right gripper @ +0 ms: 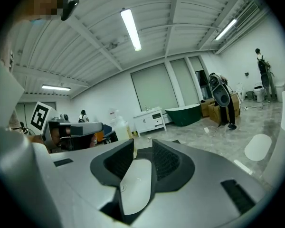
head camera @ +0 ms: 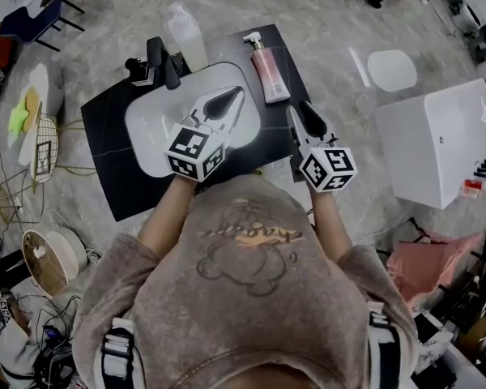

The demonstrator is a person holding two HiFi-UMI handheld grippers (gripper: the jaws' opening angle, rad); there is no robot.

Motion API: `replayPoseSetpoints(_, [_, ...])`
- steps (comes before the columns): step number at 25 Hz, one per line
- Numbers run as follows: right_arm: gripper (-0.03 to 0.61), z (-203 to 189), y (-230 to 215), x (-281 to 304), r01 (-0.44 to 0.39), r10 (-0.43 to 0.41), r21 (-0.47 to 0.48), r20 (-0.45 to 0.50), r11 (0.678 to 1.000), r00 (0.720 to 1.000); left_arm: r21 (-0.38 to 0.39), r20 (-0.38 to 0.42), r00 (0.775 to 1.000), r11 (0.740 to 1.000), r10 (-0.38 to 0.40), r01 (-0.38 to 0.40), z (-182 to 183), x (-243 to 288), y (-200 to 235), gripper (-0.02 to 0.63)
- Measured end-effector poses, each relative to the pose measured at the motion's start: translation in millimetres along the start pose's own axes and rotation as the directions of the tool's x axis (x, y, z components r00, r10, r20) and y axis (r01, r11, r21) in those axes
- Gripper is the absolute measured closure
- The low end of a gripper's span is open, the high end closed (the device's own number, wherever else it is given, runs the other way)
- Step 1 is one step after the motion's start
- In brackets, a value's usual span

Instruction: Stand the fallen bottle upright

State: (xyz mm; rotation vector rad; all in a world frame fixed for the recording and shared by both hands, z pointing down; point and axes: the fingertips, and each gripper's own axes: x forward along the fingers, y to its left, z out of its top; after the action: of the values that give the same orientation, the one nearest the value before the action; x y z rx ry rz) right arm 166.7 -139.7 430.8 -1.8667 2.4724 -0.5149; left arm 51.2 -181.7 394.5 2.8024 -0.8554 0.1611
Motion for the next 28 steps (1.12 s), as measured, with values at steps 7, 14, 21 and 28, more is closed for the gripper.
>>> replayPoseSetpoints(7, [0.375, 9.7, -4.7, 18.1, -0.027, 0.026, -0.032, -0.011, 0.999, 1.000, -0.010, 0.006, 1.000, 1.000, 0.009, -0.009, 2.1, 2.6, 5.8, 0.595])
replayPoseSetpoints(14, [0.319, 14.8, -12.2, 53.8, -0.065, 0.060, -0.062, -0.072, 0.996, 0.996, -0.019, 0.011, 1.000, 1.000, 0.023, -0.023, 3.8, 5.8, 14.5, 0.595])
replayPoseSetpoints(21, [0.297, 15.3, -19.7, 101.2, -0.097, 0.083, -0.099, -0.137, 0.990, 0.987, -0.033, 0.023, 0.999, 0.999, 0.042, -0.041, 10.1, 8.0, 25.8, 0.595])
replayPoseSetpoints(28, [0.264, -0.9, -34.9, 150.4, -0.124, 0.095, -0.113, -0.235, 0.986, 0.967, -0.044, 0.013, 0.997, 0.997, 0.070, -0.070, 7.2, 5.5, 40.7, 0.595])
